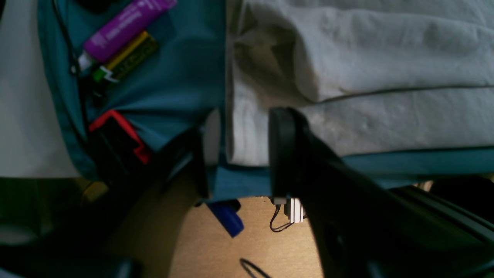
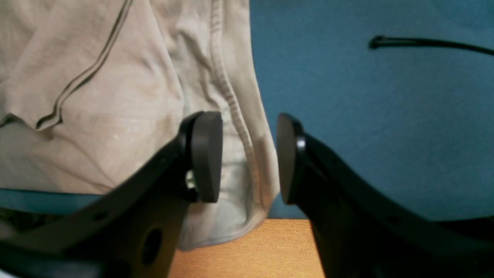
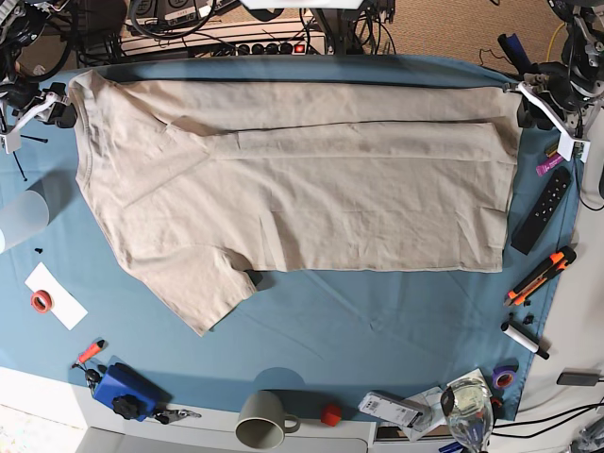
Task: Fold the T-shirt properly
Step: 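Pull the folded shirt back toward the arms with both grippers, then release the right gripper and move it toward the sleeve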
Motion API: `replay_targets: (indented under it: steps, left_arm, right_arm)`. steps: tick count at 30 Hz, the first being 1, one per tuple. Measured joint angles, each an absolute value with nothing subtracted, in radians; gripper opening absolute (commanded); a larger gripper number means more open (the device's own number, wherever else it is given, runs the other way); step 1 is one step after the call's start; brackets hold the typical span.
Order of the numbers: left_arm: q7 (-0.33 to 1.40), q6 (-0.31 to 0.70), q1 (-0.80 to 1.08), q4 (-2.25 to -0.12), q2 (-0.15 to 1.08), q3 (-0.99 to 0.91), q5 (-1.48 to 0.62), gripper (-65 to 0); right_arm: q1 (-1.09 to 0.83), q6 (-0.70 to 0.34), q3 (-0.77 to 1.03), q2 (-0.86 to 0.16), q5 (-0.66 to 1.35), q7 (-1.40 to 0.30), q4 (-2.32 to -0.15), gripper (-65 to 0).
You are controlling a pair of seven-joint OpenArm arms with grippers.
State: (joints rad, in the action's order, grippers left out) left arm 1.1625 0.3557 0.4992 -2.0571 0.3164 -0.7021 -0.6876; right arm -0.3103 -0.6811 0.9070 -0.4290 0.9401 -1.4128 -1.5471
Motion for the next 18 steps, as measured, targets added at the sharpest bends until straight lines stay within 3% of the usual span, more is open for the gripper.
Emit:
replay_targets:
  steps: [6,10,18]
  left_arm:
    - [1.142,0.356,0.499,-2.057,0.316,-0.702,-0.693,-43.1]
    - [1.053,0.357,0.495,-2.057,0.316,-0.702,-0.774,-43.1]
    - [1.049,0.393,0.465,-2.060,0.316,-0.702,-0.776,-43.1]
  right_arm:
    - [-0.303,-0.663,0.908,-0.457,1.063,-1.413,-1.548,-41.5]
    - [-0.229,-0.680,0.909,-0.459,1.100,-1.413,-1.549,-41.5]
    - [-0.058,-0.697,0.910,-0.459,1.122,-1.419,-1.550,-41.5]
